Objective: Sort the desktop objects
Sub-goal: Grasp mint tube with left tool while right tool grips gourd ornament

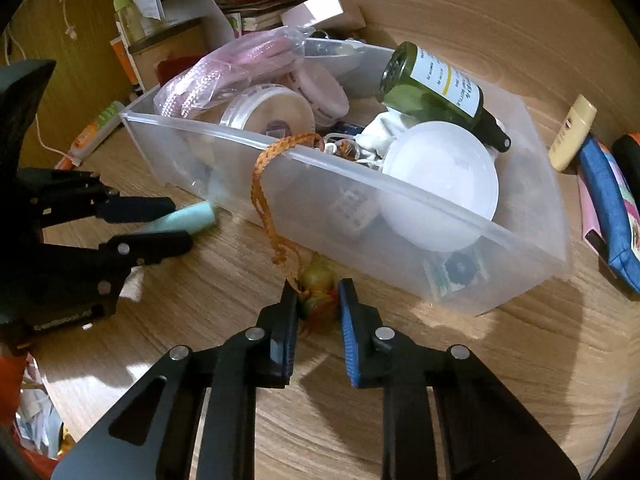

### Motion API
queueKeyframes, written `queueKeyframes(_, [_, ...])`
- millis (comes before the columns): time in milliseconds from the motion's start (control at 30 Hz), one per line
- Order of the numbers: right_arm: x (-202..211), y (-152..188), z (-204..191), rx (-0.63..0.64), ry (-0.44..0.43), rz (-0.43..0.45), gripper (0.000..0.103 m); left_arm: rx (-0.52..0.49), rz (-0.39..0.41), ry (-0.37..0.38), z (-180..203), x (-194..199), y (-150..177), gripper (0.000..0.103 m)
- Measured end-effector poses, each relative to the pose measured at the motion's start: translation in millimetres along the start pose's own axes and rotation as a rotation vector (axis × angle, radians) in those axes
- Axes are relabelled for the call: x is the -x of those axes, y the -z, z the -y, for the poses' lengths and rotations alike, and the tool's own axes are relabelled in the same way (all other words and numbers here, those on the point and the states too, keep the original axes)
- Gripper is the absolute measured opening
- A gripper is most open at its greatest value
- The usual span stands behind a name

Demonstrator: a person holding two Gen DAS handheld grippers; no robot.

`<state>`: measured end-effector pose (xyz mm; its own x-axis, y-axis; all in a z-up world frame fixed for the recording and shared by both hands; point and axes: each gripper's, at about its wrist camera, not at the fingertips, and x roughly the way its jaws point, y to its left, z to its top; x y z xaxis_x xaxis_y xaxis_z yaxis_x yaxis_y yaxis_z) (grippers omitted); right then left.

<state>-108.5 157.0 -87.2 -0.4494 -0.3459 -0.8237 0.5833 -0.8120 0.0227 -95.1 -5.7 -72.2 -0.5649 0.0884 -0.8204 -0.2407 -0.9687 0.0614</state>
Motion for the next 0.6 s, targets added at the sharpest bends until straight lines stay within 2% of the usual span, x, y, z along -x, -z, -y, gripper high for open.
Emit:
queueKeyframes(100, [6.1,3.9,2.9,-0.020,-0.011,0.012,0.018,0.002,0.033,-0.025,-0.7,10.0,2.1,0.022])
queueKeyframes(400, [46.9,13.0,8.2,-0.054,-0.024,0.110,0.018,0.065,0.088,0.013,0.3,37.5,0.7,0.022])
queueKeyframes(600, [74.9,11.4,13.7,-0.073,-0.014,0.180,0.018,0.039,0.175,0.002,9.5,73.0,-1.7,0.022])
